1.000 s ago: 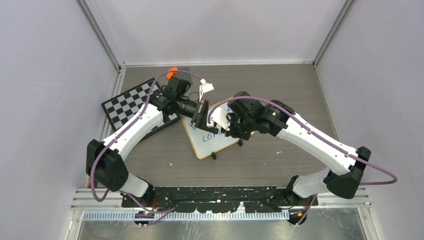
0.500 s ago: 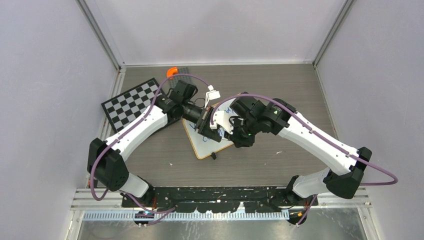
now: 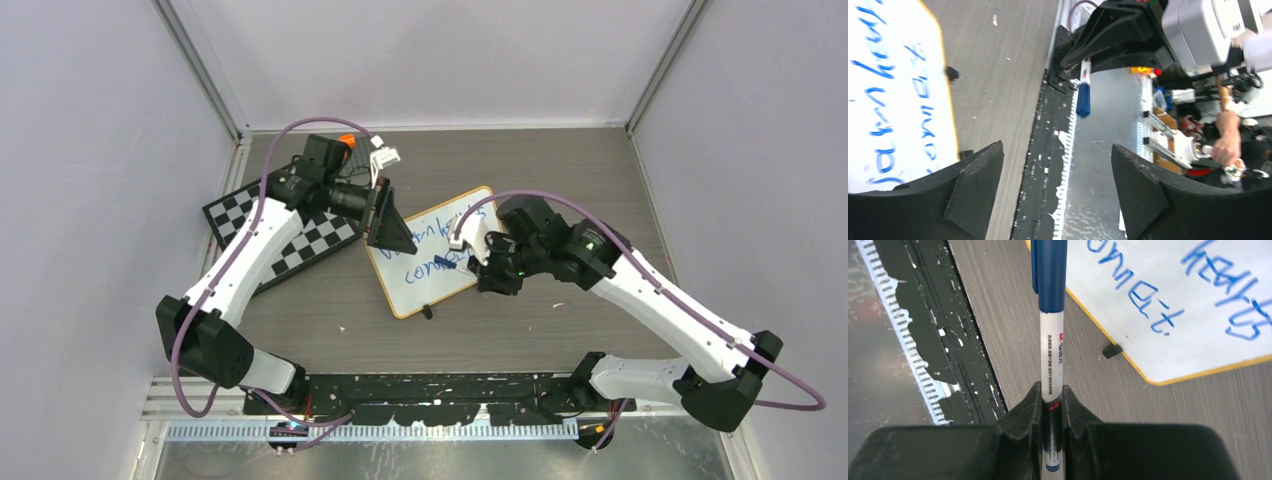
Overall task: Write a sentence on the whiteboard
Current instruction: Pass from the left arm to the right, then put down the whiteboard marker at the center of the board.
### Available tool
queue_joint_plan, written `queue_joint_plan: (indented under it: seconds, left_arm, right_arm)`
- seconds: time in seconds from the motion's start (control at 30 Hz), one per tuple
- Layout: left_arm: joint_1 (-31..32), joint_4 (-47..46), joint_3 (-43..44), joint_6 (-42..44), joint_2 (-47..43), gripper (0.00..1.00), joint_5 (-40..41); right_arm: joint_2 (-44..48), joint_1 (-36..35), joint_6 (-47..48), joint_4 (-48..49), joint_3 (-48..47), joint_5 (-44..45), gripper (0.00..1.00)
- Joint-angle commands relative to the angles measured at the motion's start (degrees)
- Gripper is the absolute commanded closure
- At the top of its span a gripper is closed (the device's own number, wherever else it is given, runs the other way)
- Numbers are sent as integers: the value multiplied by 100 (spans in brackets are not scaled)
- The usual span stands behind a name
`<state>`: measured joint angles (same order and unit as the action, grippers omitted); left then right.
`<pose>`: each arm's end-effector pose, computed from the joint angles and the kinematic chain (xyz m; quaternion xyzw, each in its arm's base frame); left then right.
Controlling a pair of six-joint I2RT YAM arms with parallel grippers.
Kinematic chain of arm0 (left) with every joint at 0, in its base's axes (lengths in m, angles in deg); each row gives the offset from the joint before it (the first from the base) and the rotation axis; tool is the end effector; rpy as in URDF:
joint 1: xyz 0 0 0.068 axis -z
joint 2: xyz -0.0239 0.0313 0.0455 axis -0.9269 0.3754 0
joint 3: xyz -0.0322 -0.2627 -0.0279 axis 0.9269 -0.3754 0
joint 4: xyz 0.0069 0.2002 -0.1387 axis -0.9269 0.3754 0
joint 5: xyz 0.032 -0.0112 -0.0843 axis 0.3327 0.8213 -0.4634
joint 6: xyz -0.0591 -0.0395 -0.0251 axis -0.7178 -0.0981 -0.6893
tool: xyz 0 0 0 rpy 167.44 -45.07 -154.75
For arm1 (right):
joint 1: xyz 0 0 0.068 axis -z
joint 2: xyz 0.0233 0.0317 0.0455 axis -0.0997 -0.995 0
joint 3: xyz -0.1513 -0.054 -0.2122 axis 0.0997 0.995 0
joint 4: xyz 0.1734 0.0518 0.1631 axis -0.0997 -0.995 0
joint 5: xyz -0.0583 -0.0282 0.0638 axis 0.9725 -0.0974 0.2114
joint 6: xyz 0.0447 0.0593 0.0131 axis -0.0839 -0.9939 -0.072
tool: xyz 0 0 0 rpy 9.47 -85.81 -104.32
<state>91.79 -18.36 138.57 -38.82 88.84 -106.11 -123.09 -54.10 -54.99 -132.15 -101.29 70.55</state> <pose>0.2310 -0.1661 0.3474 0.3435 0.7277 -0.5686 0.1708 0.1345 0.1766 0.3339 -0.5845 0.7329 0.1923 0.2901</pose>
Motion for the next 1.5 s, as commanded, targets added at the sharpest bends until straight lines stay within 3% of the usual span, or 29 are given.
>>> queue_joint_plan:
  seconds: [0.0,0.1,0.3,0.63,1.07,1.23,1.47]
  left_arm:
    - [-358,59,305,119,-347,16,323]
    - [-659,-400,148,-313,-453,4,669]
    - [-1129,-578,161,-568,-516,0,1076]
    - [-1532,-374,102,-423,-664,0,1563]
    - [-1700,19,-112,64,-632,0,1686]
    - [-1763,-74,-272,64,-637,0,1718]
    - [-1822,-169,-434,262,-662,0,1682]
  right_arm:
    - [397,489,-491,543,207,-220,100]
    - [301,1185,-962,624,264,-328,100]
    - [-362,3605,-1440,828,506,-921,100]
    - [-1807,5382,-826,1428,950,299,100]
    - [-3465,6288,-355,2118,1010,1152,99]
    - [-3727,6331,-280,2153,1038,1209,80]
    - [-3868,6341,-286,2070,1089,1230,67]
